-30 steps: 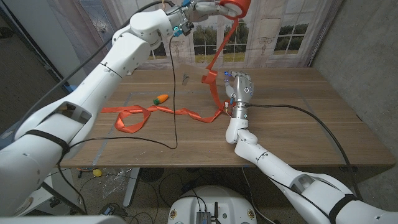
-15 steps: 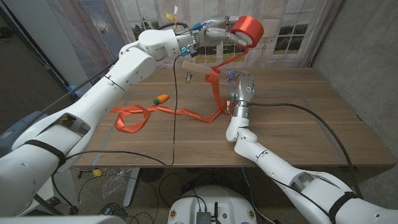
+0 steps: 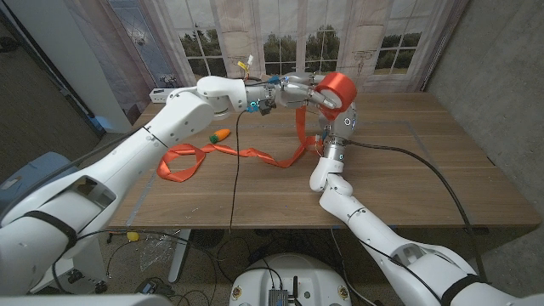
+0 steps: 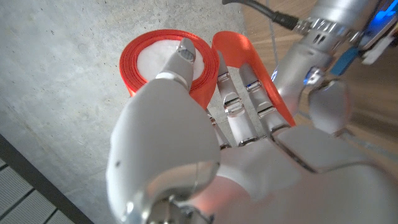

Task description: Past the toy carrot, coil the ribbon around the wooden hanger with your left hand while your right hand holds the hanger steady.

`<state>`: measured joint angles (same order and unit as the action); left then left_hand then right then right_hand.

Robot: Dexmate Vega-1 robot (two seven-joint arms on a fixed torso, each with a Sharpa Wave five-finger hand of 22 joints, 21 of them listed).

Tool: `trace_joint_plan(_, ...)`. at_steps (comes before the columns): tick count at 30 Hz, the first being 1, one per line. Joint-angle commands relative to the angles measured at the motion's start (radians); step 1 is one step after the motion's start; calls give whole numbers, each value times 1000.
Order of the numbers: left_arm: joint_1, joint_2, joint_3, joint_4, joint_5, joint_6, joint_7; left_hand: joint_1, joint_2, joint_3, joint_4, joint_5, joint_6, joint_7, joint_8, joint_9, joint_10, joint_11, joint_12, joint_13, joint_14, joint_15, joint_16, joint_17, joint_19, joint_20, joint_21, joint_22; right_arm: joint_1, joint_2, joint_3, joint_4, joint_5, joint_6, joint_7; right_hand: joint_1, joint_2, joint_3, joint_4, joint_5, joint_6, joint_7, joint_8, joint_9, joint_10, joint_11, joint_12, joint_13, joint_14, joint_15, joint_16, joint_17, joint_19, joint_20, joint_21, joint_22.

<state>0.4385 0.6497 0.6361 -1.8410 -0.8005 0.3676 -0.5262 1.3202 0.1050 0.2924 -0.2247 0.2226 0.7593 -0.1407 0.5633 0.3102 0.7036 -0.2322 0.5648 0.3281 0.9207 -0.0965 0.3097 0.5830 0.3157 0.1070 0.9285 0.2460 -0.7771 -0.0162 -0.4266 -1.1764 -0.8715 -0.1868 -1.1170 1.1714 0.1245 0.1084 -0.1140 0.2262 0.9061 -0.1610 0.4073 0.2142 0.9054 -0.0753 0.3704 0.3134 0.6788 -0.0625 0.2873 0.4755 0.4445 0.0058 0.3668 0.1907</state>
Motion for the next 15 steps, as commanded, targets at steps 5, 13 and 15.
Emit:
trace_joint_plan(5,168,78,-54,-55,-186,193,126,10,34,78,60,13,150,159,1,9,141,109,200,266,47,-86,-12,-3,-4,10,14,-4,-66,162,276,-43,-245,137,0,2,24,7,0,6,205,154,3,5,8,-2,7,4,5,-148,-4,4,-1,0,7,3)
trace_joint_plan(13,267,121,-106,-99,-251,215,239,8,32,83,60,15,151,162,0,11,141,114,200,266,52,-84,-19,-5,-2,10,25,-10,-73,199,337,-64,-294,178,0,2,24,8,0,6,203,157,1,5,9,-1,7,5,6,-148,-6,4,-1,-1,7,3)
trace_joint_plan(15,285,132,-115,-107,-267,228,266,6,32,83,61,16,151,162,-1,10,141,114,199,265,52,-82,-20,-6,-2,10,27,-11,-73,208,351,-65,-305,188,0,2,24,8,0,7,204,157,1,6,9,-1,8,5,6,-148,-6,4,0,-1,8,3)
